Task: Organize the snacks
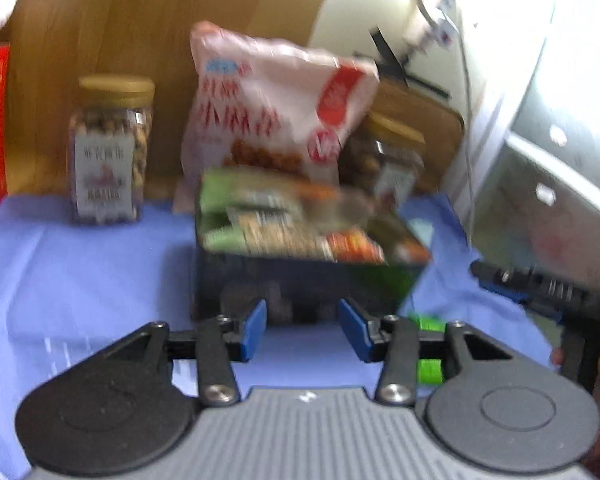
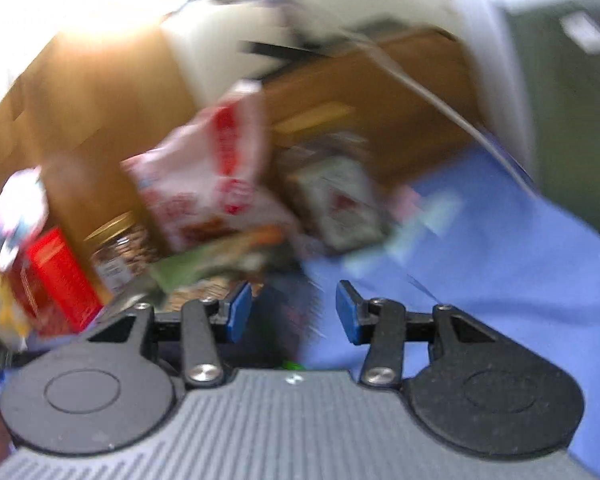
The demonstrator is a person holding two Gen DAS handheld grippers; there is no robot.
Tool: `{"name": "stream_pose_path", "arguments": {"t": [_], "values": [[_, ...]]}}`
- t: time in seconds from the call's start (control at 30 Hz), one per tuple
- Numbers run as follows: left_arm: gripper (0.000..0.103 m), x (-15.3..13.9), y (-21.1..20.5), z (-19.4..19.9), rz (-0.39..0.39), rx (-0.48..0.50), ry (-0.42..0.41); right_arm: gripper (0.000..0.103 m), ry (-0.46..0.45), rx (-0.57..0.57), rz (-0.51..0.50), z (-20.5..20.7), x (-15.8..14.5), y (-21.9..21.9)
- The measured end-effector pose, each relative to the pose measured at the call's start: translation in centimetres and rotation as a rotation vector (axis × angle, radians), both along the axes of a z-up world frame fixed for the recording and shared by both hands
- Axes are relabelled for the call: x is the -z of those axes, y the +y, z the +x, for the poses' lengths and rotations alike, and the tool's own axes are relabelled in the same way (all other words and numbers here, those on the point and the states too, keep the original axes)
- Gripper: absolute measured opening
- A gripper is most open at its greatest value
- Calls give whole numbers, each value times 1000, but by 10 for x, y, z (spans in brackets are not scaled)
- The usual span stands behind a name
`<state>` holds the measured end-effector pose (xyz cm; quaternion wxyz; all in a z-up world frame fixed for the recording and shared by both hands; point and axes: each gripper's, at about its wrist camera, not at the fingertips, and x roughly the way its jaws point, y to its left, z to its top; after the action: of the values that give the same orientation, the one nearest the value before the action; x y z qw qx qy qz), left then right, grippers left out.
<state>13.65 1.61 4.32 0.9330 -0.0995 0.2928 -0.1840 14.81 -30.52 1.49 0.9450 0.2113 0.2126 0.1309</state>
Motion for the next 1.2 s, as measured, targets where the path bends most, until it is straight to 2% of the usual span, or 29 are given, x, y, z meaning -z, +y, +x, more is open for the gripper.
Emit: {"name": "stream_pose_path", "arguments": {"t": [0.13, 0.2, 0.3, 0.4, 0.53, 0.67, 0.7, 0.77, 0.83, 0.9, 1.0, 1.07, 1.2], "values": [[42, 26, -10, -15, 43, 25, 53, 51, 132, 29, 122, -16, 29, -30], [42, 35, -9, -20, 44, 26, 84, 50, 171, 5, 118, -16, 37, -24], [42, 39, -2, -28, 55, -2, 85, 46, 209, -80, 69, -11, 41, 2], [42, 40, 11, -36, 73, -45, 71, 40, 187, -152, -59, -11, 34, 37], [42, 47, 28, -41, 66, -88, 73, 36, 176, -342, -103, -16, 25, 85], [43, 49, 28, -46, 80, -84, 41, 39, 131, -517, -222, -40, 18, 136], [43, 49, 28, -46, 83, -87, 40, 46, 115, -547, -243, -45, 16, 143], [44, 49, 30, -46, 66, -78, 42, 52, 81, -561, -312, -54, 14, 154], [45, 50, 36, -45, 28, -70, 49, 63, 52, -567, -381, -61, 14, 160], [45, 51, 42, -45, -18, -65, 60, 67, 38, -580, -415, -68, 17, 162], [45, 52, 49, -45, -86, -41, 81, 68, 38, -594, -460, -73, 26, 166], [45, 52, 46, -48, -114, 1, 95, 68, -3, -580, -515, -81, 29, 171], [45, 46, 23, -57, -68, 101, 85, 67, -25, -567, -514, -87, 32, 168]]}}
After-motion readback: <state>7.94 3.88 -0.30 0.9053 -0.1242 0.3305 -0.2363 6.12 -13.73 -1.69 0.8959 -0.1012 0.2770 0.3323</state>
